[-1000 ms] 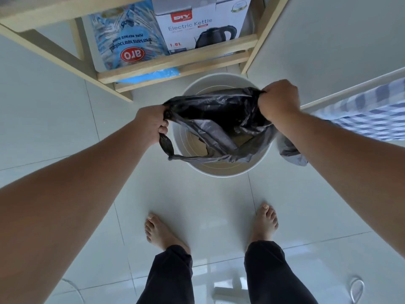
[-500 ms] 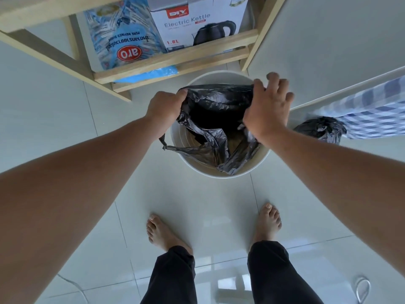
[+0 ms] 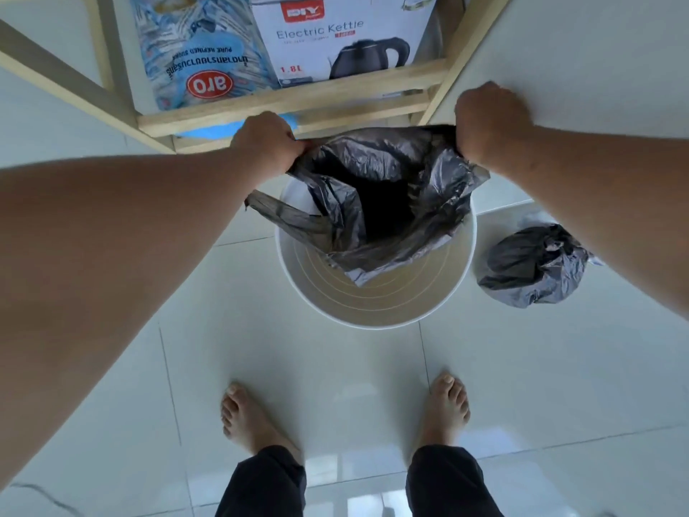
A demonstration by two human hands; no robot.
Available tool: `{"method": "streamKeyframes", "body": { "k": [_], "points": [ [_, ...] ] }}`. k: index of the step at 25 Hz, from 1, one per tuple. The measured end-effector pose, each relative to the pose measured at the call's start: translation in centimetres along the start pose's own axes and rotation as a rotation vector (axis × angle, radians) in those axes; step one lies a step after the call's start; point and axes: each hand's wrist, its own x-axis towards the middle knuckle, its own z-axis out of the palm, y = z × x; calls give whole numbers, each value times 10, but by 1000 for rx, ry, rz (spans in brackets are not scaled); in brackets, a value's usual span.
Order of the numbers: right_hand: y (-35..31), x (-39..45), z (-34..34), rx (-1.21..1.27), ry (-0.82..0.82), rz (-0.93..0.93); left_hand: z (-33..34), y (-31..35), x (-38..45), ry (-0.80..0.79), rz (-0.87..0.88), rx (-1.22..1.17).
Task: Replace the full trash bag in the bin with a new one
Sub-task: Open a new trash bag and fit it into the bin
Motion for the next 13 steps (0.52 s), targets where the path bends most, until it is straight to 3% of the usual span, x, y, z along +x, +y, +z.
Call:
{"method": "streamKeyframes", "body": {
  "k": [2,6,8,10,13],
  "points": [
    [-1,-5,18,10,-174,-7,15,-17,-7,-44,-28,15],
    [5,-31,46,59,-336,-103,34,-52,-48,-7,-5,1],
    [2,-48,55,34,-419,-95,44,-67,-70,-86,-266,-274],
    [3,-62,75,78,-429,-18,50,-78,-92,-284,-590,-701],
    [-7,-85,85,333,-528,266,63,-95,-118,-386,-655,-908]
  ]
}}
